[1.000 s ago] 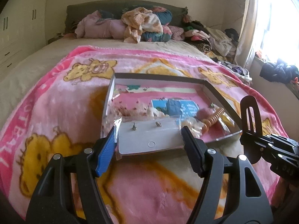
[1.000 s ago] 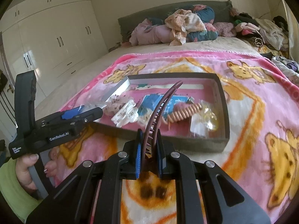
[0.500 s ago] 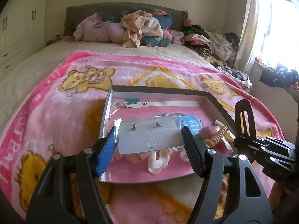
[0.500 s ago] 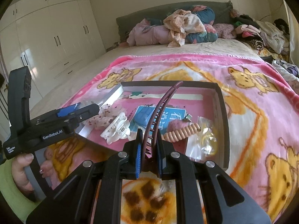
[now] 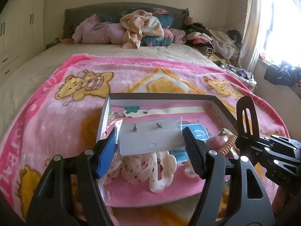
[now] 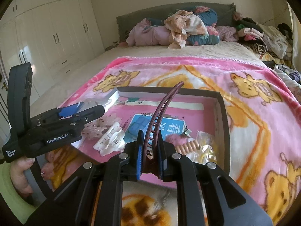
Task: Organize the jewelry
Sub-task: 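Carry the white card over the tray with the left tool while the right tool carries the maroon clip there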
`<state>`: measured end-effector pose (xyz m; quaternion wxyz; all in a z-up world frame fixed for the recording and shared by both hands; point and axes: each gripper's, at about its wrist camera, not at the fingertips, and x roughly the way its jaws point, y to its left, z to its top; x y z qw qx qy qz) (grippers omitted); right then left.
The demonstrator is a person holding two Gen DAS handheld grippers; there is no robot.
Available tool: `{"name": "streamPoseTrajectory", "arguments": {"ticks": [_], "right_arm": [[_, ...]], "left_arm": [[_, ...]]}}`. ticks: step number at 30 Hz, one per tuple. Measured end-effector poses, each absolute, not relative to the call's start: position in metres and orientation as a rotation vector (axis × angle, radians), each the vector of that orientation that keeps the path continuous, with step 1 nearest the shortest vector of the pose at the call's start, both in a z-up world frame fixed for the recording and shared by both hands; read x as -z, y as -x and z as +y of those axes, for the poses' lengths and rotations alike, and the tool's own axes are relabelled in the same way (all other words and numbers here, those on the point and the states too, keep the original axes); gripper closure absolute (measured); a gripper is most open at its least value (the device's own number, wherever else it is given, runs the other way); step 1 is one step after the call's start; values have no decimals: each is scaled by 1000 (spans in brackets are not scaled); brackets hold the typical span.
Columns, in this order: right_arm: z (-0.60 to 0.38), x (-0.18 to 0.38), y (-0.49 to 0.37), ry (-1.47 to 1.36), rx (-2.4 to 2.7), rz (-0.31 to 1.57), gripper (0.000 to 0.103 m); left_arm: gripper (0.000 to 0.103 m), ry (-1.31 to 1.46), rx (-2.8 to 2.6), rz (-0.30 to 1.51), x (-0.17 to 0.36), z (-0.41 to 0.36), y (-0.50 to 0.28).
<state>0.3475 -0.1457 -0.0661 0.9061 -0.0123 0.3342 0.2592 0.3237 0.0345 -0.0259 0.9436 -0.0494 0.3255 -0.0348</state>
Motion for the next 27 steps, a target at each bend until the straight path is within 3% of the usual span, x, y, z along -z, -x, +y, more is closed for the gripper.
{"name": "streamPoseTrajectory", "arguments": {"ticks": [27], "right_arm": [[-132, 105, -363, 89, -547, 780, 89]], "left_arm": [[44, 34, 39, 756, 66, 25, -359]]}}
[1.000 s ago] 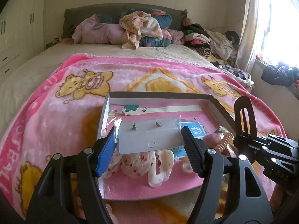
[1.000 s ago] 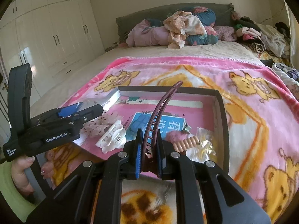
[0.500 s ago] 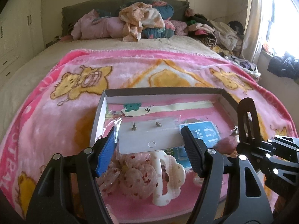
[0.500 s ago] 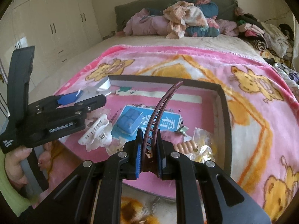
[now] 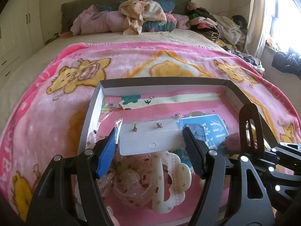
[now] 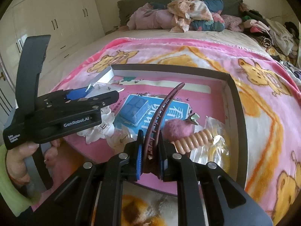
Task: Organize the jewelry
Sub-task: 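Carry the white card over the tray with the left tool while the right tool carries the maroon clip there, then open the right tool to drop the maroon clip while the left tool releases the white card in the tray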
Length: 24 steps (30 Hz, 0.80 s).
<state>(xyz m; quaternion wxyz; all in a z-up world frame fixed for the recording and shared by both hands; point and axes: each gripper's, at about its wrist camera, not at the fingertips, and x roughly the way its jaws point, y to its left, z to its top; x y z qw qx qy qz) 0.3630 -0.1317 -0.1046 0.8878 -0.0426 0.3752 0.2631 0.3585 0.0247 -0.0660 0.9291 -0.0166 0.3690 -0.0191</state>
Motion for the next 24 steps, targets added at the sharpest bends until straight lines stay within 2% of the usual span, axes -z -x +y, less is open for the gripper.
{"name": "streamPoseTrajectory", "arguments": {"ticks": [6, 11, 16, 18, 24], "right_arm": [[-138, 103, -355, 74, -554, 770, 82], [-144, 96, -344, 67, -545, 735, 66], [-151, 86, -332, 71, -527, 702, 55], [-154, 84, -329, 75, -521, 694, 53], [-163, 76, -318, 80, -497, 670, 46]], "left_arm": [[44, 43, 29, 763, 69, 26, -359], [43, 46, 27, 761, 69, 27, -358], [37, 46, 17, 748, 66, 28, -351], [32, 44, 14, 739, 62, 28, -347], [24, 36, 14, 714, 47, 25, -333]]}}
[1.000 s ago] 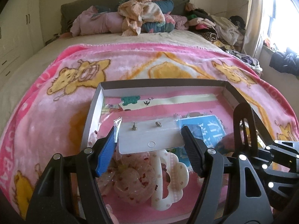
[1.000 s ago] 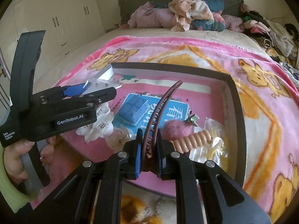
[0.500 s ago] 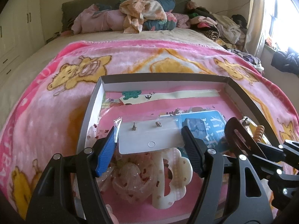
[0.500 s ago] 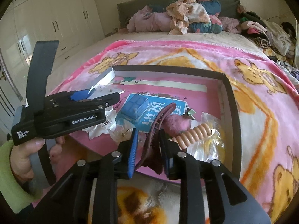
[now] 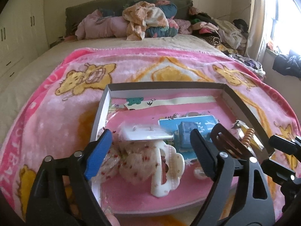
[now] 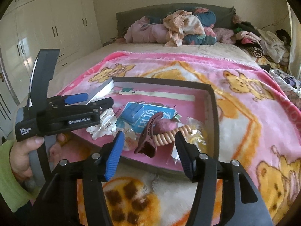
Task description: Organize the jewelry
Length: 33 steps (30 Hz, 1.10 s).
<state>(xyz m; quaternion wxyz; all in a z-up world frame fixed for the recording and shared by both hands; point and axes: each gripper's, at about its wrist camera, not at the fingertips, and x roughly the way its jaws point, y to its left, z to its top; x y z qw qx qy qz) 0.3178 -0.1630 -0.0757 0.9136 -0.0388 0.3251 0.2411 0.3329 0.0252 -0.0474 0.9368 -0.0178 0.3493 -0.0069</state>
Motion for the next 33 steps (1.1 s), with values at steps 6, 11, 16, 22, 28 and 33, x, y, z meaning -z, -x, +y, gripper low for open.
{"name": "streamPoseTrajectory", "arguments": {"ticks": [6, 11, 16, 22, 28, 33], "right_arm": [[-177, 64, -299, 64, -457, 626, 32], [-189, 53, -280, 47, -421, 581, 17], [-201, 45, -259, 33, -394, 545, 11], [-215, 33, -232, 21, -361, 491, 8], [-222, 28, -201, 24, -346, 449, 8], [-218, 30, -177, 68, -339, 404, 7]], "left_arm": [[13, 28, 4, 678, 29, 22, -313], [12, 33, -4, 646, 15, 21, -291], [12, 34, -3, 624, 5, 17, -263], [12, 54, 4, 606, 0, 15, -232], [12, 48, 3, 580, -2, 12, -202], [12, 52, 3, 558, -1, 11, -173]]}}
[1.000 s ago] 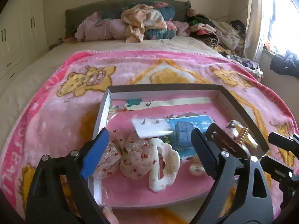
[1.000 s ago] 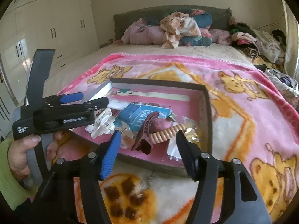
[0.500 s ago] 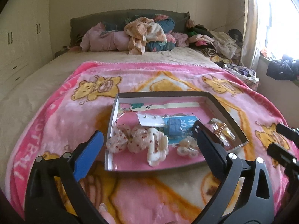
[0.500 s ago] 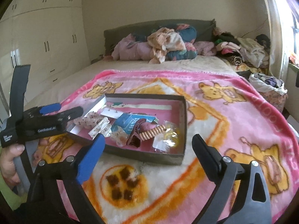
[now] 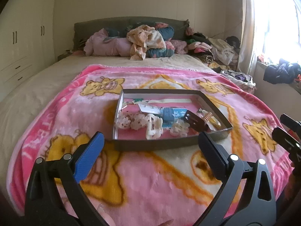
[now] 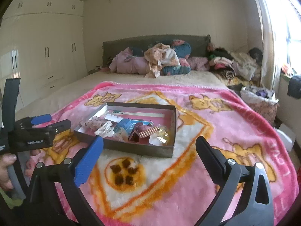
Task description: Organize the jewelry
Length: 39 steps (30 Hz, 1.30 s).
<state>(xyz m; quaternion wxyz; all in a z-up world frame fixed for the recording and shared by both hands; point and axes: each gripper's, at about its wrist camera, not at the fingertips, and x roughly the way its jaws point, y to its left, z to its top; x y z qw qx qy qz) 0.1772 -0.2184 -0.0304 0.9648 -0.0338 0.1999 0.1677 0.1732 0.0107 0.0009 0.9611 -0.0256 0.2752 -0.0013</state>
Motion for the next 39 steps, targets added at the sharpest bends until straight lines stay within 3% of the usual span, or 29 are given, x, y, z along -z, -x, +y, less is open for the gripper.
{"name": "streamPoseTrajectory", "arguments": {"ticks": [18, 39], "right_arm": [[-222, 64, -118, 68, -289, 260, 6], [-228, 78, -107, 44, -283, 287, 6]], "left_arm": [[12, 17, -24, 445, 19, -11, -105], [12, -1, -2, 435, 23, -20, -98]]}}
